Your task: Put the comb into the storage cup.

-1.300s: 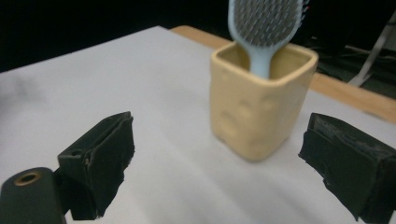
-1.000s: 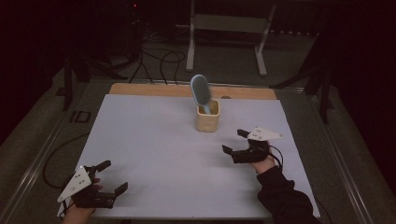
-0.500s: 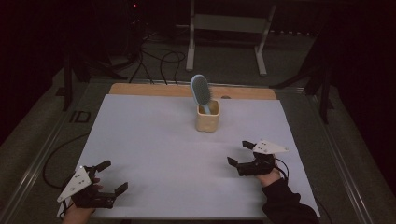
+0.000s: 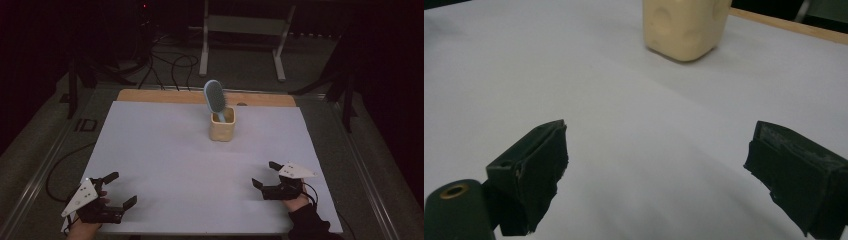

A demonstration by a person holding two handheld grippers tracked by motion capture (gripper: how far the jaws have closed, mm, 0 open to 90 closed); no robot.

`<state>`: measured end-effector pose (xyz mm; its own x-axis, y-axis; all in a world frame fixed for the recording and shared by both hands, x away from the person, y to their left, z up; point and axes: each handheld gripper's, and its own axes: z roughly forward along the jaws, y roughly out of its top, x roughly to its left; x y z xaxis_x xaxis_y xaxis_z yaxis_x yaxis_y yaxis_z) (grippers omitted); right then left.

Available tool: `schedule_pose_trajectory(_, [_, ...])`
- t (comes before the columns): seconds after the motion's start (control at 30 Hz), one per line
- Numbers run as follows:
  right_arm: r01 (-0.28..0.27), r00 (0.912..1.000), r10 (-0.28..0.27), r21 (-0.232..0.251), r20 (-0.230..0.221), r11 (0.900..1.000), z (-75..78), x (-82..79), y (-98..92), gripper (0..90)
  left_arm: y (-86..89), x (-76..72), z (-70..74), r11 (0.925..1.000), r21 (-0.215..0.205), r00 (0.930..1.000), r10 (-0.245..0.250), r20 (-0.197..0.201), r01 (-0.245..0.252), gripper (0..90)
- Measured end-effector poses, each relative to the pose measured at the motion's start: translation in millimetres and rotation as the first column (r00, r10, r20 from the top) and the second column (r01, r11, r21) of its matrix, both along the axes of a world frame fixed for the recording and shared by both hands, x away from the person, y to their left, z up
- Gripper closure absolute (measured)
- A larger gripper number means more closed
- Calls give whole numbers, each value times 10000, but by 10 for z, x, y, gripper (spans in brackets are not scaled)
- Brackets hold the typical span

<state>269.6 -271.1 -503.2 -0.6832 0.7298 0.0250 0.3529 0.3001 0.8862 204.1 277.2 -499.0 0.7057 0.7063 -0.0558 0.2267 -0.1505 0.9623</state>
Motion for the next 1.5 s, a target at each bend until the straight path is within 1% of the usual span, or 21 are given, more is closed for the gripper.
schedule_pose_trajectory(0.03, [74,10000,-74,12,-46,10000,0,-24,-10,90,0,0,0,10000,-5,10000,2,3,-2,0])
schedule_pose_trajectory(0.13, [172,9999,-172,-73,18,9998,-4,-85,-66,90,1,-1,-1,10000,-14,10000,1,-7,-1,0])
schedule_pose_trajectory(0.27, [393,9991,-392,42,-169,9992,-38,-167,-137,90,-2,-1,0,10000,30,10000,-12,3,12,0])
schedule_pose_trajectory(0.3, [417,9990,-417,-5,-158,9991,-46,-186,-153,90,-3,-1,0,10000,25,10000,-10,4,10,0])
schedule_pose_trajectory(0.37, [562,9982,-564,-125,-185,9983,-51,-219,-164,90,-5,-2,1,10000,33,10000,-3,1,3,0])
schedule_pose_trajectory(0.43, [550,9983,-553,-121,-207,9984,-53,-237,-183,90,-6,-4,2,10000,40,10000,-2,5,2,0])
schedule_pose_trajectory(0.47, [649,9975,-652,-106,-269,9978,-54,-253,-183,90,-8,-6,3,10000,29,10000,-2,14,2,0])
schedule_pose_trajectory(0.5, [632,9977,-634,-99,-231,9980,-55,-267,-190,90,-7,-8,4,10000,37,10000,-2,22,2,0])
schedule_pose_trajectory(0.53, [681,9972,-683,-85,-290,9976,-54,-283,-191,90,-6,-8,4,10000,32,10000,0,19,0,0])
schedule_pose_trajectory(0.63, [767,9967,-771,-187,-237,9969,-56,-310,-195,90,-3,-5,2,10000,9,10000,-12,17,12,0])
schedule_pose_trajectory(0.67, [744,9969,-751,-296,-238,9968,-71,-315,-192,90,-4,-4,1,10000,25,10000,-16,16,16,0])
schedule_pose_trajectory(0.73, [751,9968,-760,-370,-238,9965,-88,-302,-179,90,-7,-4,1,10000,38,10000,-27,11,27,0])
schedule_pose_trajectory(0.9, [585,9977,-598,-384,-328,9975,-124,-266,-145,90,-2,0,-2,10000,32,10000,-13,7,13,0])
schedule_pose_trajectory(0.93, [559,9978,-570,-329,-348,9979,-124,-264,-143,90,-4,0,-3,10000,34,10000,-6,5,6,0])
schedule_pose_trajectory(1.0, [574,9980,-582,-318,-243,9978,-117,-262,-142,90,-11,-3,-3,10000,62,10000,-13,7,13,0])
schedule_pose_trajectory(1.1, [689,9974,-693,-192,-217,9974,-104,-262,-144,90,-15,-5,-3,10000,67,10000,-26,6,26,0])
schedule_pose_trajectory(1.27, [699,9974,-703,-267,-173,9972,-106,-247,-137,90,-12,-4,-4,10000,83,10000,-23,7,23,0])
schedule_pose_trajectory(1.43, [684,9976,-687,-222,-124,9974,-100,-248,-140,90,-14,-6,-2,10000,97,10000,-15,15,15,0])
schedule_pose_trajectory(1.47, [713,9974,-715,-275,-94,9971,-97,-250,-141,90,-14,-6,-3,9999,107,10000,-18,12,18,0])
schedule_pose_trajectory(1.5, [727,9973,-730,-215,-113,9971,-95,-251,-144,90,-13,-7,-3,9999,110,10000,-19,2,19,0])
